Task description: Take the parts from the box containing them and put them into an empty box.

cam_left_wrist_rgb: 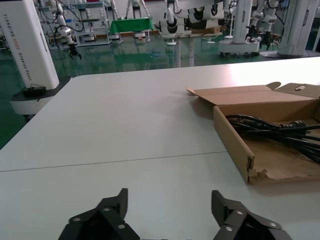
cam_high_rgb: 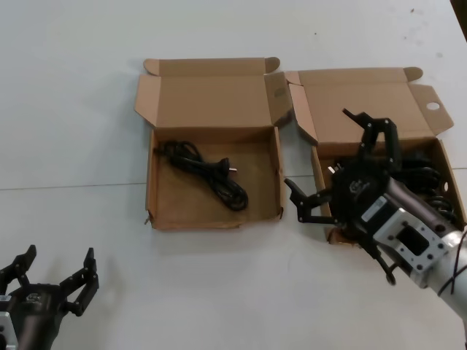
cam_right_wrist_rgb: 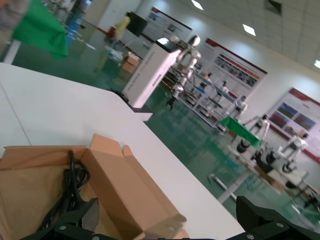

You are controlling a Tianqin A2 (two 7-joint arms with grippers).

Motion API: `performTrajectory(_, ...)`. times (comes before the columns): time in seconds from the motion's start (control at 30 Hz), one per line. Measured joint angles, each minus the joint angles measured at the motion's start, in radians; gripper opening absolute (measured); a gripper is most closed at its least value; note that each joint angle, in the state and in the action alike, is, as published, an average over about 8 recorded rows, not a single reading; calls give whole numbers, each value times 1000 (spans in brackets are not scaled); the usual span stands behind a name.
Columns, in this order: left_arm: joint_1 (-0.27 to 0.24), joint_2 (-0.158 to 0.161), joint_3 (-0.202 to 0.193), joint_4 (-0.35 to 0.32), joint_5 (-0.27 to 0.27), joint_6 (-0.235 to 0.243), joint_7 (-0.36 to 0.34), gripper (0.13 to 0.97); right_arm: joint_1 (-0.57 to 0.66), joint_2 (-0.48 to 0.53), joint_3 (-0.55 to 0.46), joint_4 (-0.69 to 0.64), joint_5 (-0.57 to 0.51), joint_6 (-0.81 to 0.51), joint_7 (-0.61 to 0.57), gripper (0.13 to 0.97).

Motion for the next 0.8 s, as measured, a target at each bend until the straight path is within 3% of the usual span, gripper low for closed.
performTrajectory(0.27,0,0,0,0,0,0,0,678,-52,-10,24,-7,49,47,0,966)
performTrajectory(0.57,0,0,0,0,0,0,0,840,-110,-21,51,-15,105,100,0,966)
performTrajectory(0.8,0,0,0,0,0,0,0,876,-157,-31,72,-21,149,142,0,966)
